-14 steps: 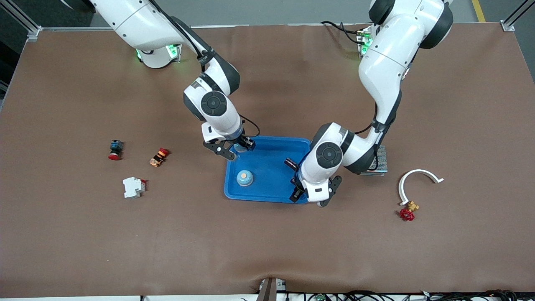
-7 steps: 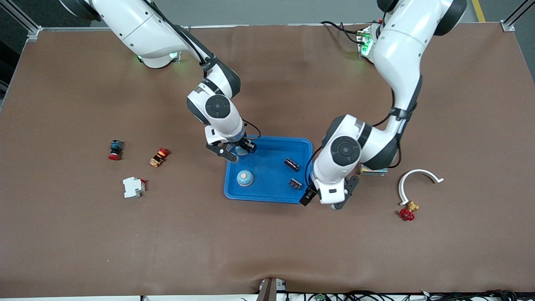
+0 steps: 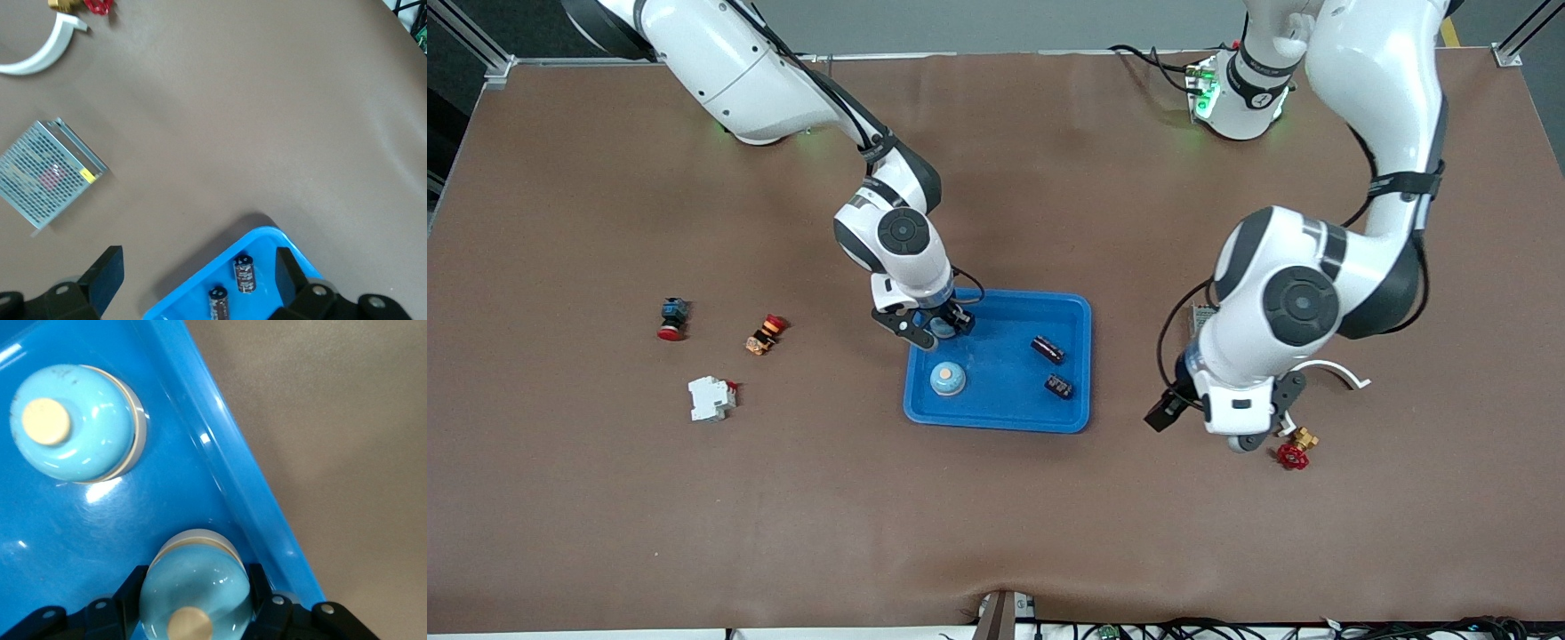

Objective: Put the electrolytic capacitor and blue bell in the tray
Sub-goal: 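Open the left gripper over the tray while the right gripper lowers the bell, then open the right gripper over the tray while the left gripper returns to rest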

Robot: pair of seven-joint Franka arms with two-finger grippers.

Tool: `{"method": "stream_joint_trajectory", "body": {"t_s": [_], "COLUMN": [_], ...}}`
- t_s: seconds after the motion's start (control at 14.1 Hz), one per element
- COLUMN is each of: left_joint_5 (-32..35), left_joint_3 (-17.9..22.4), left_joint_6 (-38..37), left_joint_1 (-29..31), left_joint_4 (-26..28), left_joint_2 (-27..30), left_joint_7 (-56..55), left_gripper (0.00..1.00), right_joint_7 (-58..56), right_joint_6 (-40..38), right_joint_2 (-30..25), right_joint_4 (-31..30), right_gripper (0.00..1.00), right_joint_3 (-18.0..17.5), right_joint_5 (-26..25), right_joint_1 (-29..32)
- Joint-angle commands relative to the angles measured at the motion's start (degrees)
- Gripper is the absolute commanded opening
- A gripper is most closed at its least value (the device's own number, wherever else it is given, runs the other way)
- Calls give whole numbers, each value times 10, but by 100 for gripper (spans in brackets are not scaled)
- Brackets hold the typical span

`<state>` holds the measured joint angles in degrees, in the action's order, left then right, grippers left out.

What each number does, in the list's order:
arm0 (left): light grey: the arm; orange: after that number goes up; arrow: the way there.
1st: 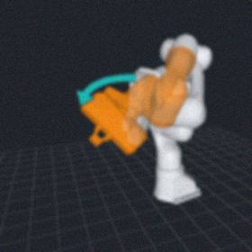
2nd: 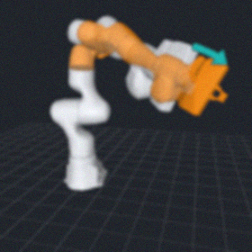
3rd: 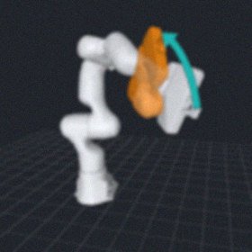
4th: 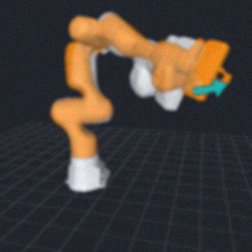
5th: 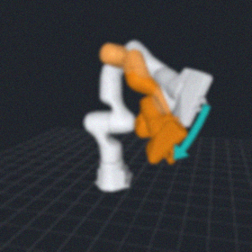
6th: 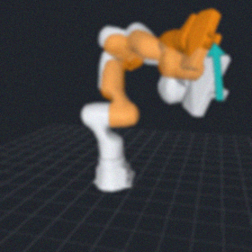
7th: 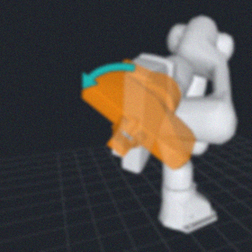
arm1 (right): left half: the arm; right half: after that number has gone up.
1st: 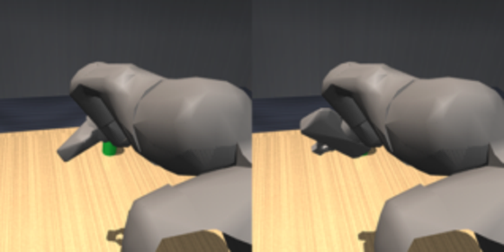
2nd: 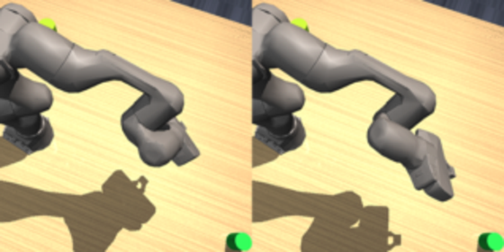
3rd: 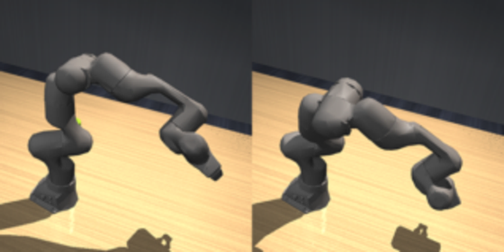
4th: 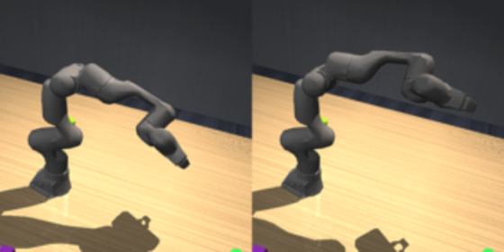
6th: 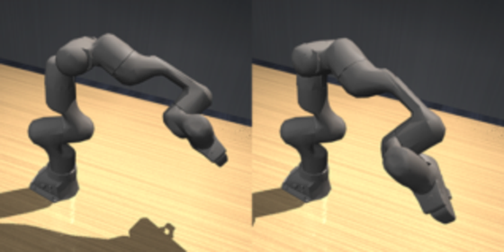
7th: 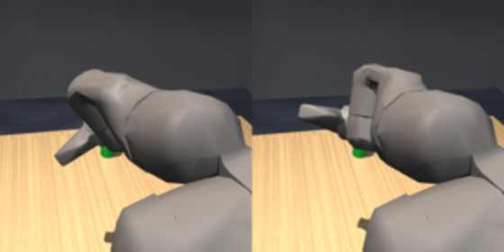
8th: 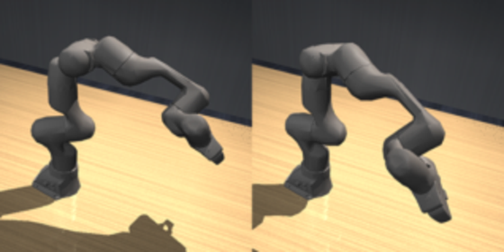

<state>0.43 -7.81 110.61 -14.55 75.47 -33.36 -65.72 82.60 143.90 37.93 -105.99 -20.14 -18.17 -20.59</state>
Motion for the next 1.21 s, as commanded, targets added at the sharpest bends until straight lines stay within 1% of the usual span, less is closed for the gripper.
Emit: {"method": "stream_joint_trajectory", "body": {"t_s": [0.0, 0.21, 0.43, 0.57, 0.64, 0.71, 0.78, 0.85, 0.92, 0.99, 1.07, 1.14], "left_joint_5": [-31, -54, -66, -72, -77, -82, -82, -79, -78, -77, -70, -61], "left_joint_3": [-5, -5, -5, -7, -8, -8, -5, -5, -5, -6, -6, -6], "left_joint_6": [-38, -82, -100, -126, -141, -145, -145, -145, -145, -145, -145, -145], "left_joint_1": [47, 121, 185, 231, 253, 272, 276, 275, 273, 264, 251, 230], "left_joint_4": [13, 13, 14, 12, 12, 11, 10, 10, 9, 8, 4, 4], "left_joint_2": [33, 57, 66, 66, 67, 76, 88, 93, 102, 116, 140, 152], "left_joint_7": [79, 216, 337, 442, 503, 552, 580, 590, 590, 591, 590, 587], "left_gripper": [100, 100, 100, 100, 100, 100, 100, 100, 100, 100, 100, 100], "right_joint_7": [20, 24, 24, 24, 25, 25, 25, 25, 25, 24, 24, 24], "right_joint_6": [-6, -6, -6, -6, -6, -4, -4, -4, -3, -3, -3, -4], "right_joint_2": [13, 27, 27, 27, 28, 30, 31, 32, 31, 31, 31, 30], "right_joint_4": [24, 33, 37, 37, 38, 38, 39, 39, 39, 39, 40, 42], "right_gripper": [0, 0, 0, 0, 8, 34, 48, 97, 100, 100, 100, 100], "right_joint_3": [5, 6, 6, 6, 6, 6, 7, 12, 15, 18, 18, 18], "right_joint_5": [-17, -19, -19, -19, -18, -18, -19, -19, -20, -23, -26, -26], "right_joint_1": [-8, -8, -8, -8, -8, -8, -8, -8, -11, -15, -16, -16]}}
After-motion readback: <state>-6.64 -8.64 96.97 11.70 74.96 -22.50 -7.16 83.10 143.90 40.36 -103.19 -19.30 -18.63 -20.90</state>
